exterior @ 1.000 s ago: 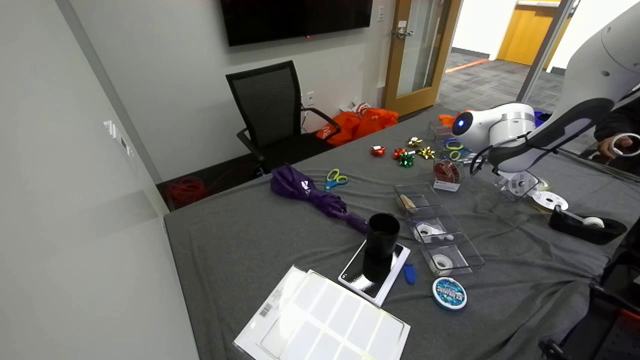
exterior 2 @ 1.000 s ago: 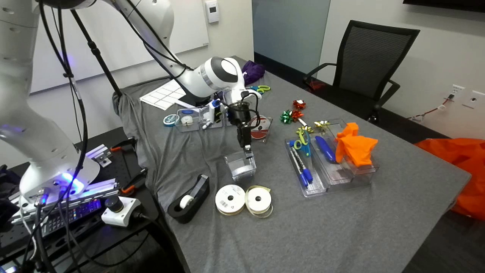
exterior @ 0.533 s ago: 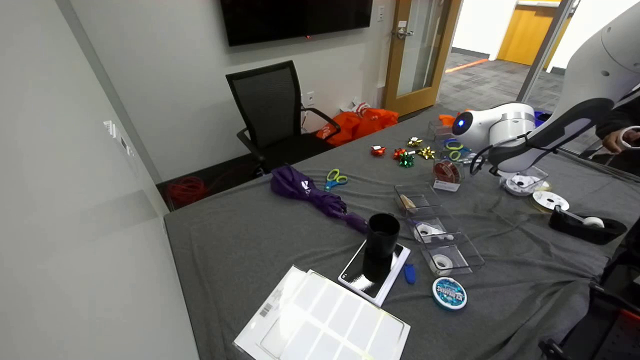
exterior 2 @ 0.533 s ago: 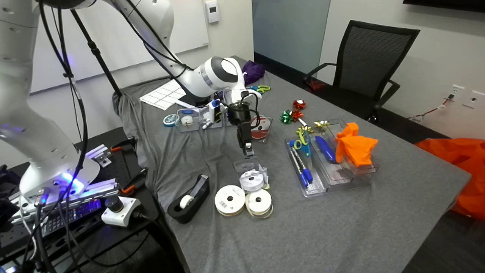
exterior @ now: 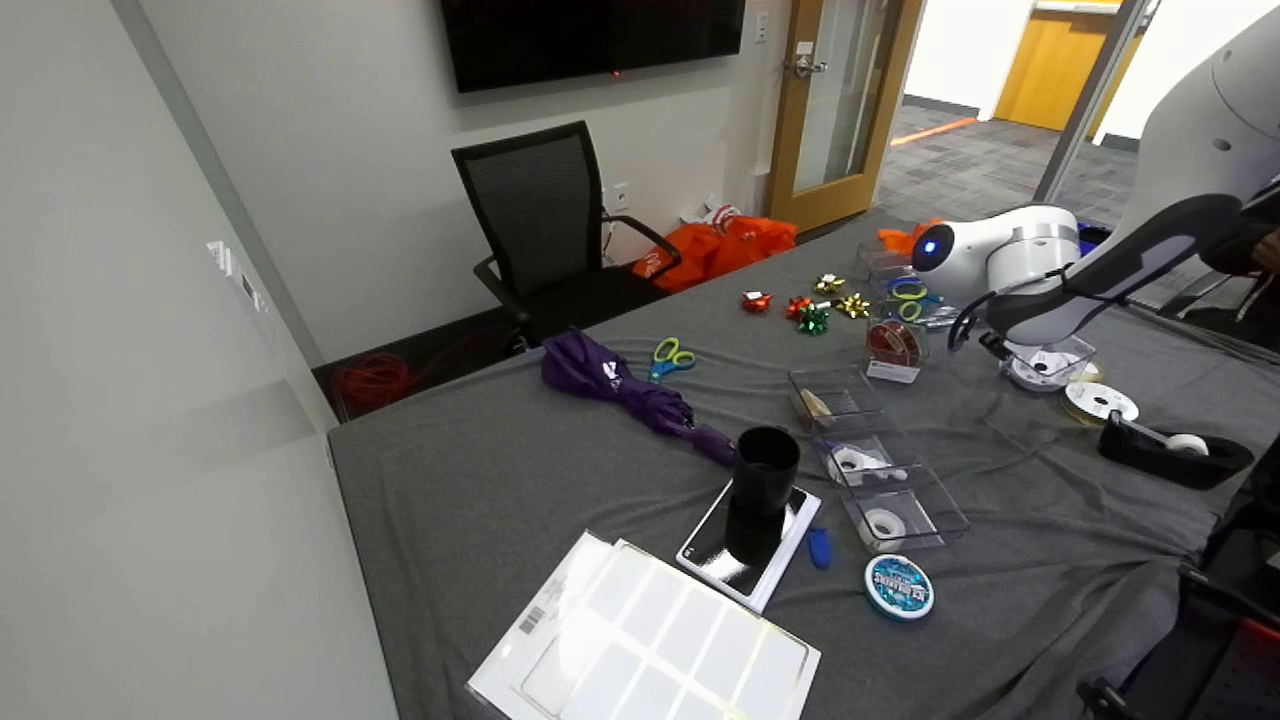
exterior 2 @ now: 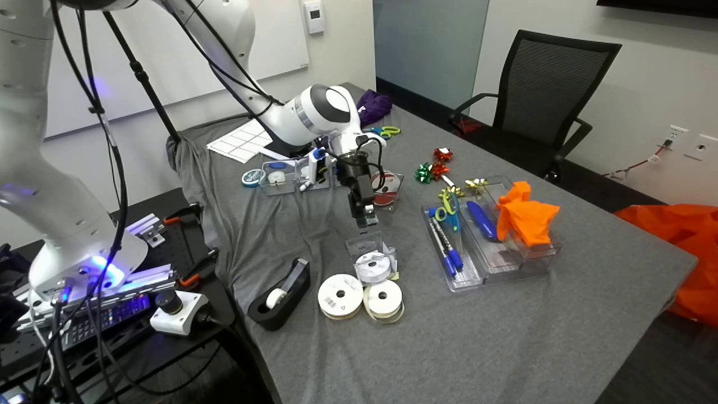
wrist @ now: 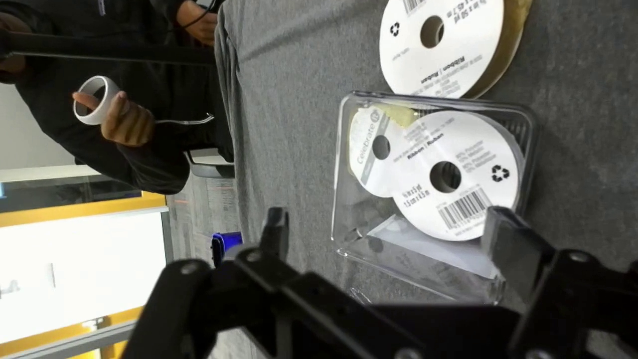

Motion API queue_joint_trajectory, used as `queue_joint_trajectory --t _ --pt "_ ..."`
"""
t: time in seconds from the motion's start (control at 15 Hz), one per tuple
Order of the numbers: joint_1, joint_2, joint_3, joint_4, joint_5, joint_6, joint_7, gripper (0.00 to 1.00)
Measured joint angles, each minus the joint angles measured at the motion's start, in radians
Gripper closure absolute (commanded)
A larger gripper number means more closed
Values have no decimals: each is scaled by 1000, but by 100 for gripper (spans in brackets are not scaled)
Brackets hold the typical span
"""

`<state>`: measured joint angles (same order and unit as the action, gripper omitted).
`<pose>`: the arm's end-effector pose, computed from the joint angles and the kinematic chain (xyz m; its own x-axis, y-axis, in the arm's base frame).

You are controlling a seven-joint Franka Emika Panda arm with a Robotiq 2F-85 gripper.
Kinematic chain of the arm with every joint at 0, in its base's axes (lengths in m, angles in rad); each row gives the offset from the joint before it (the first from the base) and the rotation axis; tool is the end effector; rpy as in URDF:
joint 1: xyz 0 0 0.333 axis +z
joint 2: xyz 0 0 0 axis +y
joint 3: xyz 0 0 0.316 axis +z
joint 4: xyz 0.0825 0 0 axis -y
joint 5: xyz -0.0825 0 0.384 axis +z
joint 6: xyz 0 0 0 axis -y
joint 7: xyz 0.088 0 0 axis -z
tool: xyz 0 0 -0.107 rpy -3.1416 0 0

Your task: Remove the white decorating ribbon from the stationary holder and put it on the table

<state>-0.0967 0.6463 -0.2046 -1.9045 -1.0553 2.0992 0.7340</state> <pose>0.5566 -0.2150 0.1540 0.9576 -0.2723 -0.0938 -0.0791 -0.5619 0.8234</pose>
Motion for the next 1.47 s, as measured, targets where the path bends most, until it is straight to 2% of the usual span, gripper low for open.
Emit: queue_joint_trajectory --t 0.27,0.67,0.8,0.93,1.2,1.47 --pt "-45 -83 -16 -92 -71 139 -58 0" --pt "-195 -224 -54 -221 -81 529 -214 0" --pt "-242 -225 -62 -238 -14 619 -310 0" --pt "-271 -217 -62 -253 88 658 -420 0" --pt "-282 -207 -58 -276 320 665 -634 0" --pt "-279 -198 -47 -276 512 665 -782 0"
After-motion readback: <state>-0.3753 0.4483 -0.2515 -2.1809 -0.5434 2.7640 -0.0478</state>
